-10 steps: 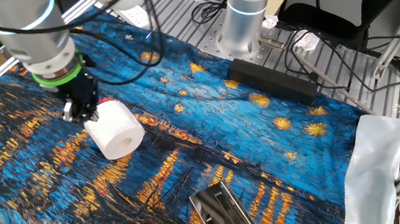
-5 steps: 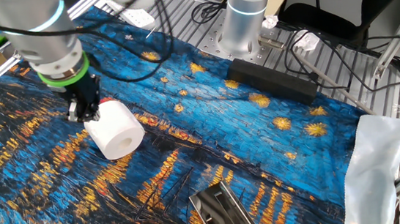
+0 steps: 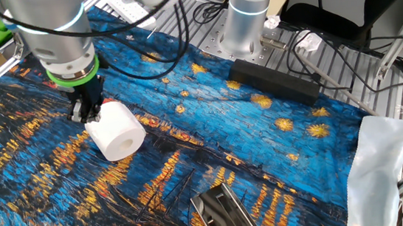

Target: Put the toilet paper on its holder

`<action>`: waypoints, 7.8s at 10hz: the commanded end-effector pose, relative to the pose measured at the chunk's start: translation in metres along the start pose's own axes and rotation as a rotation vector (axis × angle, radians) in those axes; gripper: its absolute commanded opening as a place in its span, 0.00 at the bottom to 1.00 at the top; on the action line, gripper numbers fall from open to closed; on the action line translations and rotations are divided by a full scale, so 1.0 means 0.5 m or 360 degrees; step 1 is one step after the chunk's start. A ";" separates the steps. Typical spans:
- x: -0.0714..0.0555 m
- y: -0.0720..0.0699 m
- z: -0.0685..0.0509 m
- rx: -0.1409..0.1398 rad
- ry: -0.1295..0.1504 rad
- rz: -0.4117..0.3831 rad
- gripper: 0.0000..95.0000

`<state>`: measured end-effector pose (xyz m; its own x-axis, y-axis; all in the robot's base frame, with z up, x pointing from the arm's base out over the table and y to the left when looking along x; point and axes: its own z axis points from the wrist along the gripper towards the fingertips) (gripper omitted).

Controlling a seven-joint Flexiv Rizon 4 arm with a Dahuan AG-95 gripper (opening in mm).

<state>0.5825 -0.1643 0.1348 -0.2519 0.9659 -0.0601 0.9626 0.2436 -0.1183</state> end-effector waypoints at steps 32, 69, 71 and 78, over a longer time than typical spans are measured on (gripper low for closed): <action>0.018 0.040 0.050 0.0014 0.0077 0.0363 0.00; 0.021 0.022 -0.003 -0.0035 0.0286 0.0365 1.00; 0.027 0.004 -0.004 -0.0039 0.0277 0.0328 1.00; 0.039 -0.053 0.034 -0.0099 0.0219 0.0309 1.00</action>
<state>0.5479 -0.1532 0.1192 -0.0500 0.9970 0.0587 0.9972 0.0531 -0.0532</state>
